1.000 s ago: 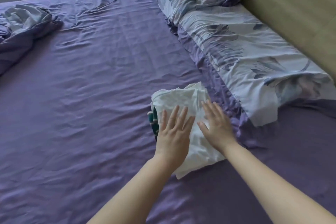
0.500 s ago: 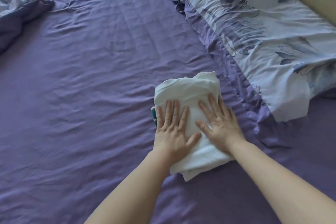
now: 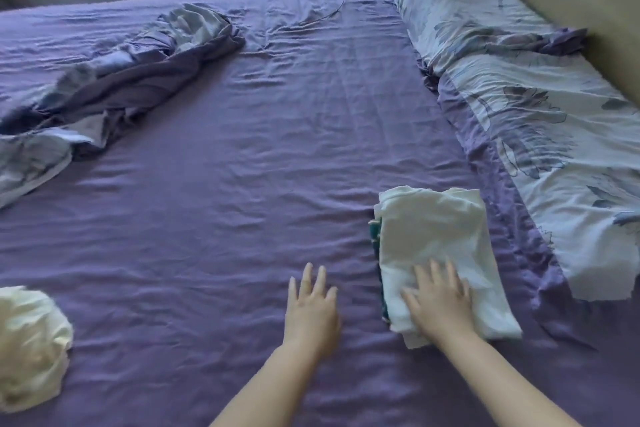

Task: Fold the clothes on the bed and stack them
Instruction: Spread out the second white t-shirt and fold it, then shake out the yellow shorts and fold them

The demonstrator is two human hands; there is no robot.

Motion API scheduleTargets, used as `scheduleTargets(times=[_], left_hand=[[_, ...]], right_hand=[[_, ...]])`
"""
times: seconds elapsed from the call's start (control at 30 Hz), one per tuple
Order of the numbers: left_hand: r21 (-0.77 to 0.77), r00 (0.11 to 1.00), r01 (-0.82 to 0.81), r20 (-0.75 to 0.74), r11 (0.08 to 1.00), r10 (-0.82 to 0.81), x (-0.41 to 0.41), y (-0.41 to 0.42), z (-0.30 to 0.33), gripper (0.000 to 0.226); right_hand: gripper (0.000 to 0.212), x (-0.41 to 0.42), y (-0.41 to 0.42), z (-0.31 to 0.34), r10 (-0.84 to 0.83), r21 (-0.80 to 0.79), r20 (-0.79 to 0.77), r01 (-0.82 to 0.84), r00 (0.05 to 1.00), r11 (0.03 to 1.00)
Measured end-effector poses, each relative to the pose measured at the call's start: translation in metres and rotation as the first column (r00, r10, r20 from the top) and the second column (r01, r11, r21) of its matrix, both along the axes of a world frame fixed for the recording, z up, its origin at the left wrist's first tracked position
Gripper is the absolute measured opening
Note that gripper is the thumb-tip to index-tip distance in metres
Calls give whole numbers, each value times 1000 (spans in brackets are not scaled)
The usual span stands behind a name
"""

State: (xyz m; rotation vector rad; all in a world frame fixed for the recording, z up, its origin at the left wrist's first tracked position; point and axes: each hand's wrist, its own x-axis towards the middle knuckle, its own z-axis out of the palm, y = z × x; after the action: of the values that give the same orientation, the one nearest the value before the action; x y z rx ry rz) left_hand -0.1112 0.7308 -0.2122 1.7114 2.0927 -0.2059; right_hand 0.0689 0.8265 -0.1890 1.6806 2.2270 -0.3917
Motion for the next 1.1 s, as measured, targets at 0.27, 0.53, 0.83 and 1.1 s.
scheduleTargets(times=[0.27,0.53,0.83,1.1], left_hand=[[-127,935,-349,-110,928,337,-136,-170,18,63],[-70,800,-588,-192,806,568,-240,-303,36,67],[-34,725,-682,-169,731,668,-334,-369,33,65],[28,723,-677,-165,736,671,-406,-376,6,66]], right_hand=[[89,-140,-137,20,387,94,-231,-376,892,922],[57,-288,-223,15,571,-17,-289,-600,769,800],[55,-398,-292,11,658,-14,-348,-706,668,708],[50,-464,-325,-26,695,60,-324,-720,641,692]])
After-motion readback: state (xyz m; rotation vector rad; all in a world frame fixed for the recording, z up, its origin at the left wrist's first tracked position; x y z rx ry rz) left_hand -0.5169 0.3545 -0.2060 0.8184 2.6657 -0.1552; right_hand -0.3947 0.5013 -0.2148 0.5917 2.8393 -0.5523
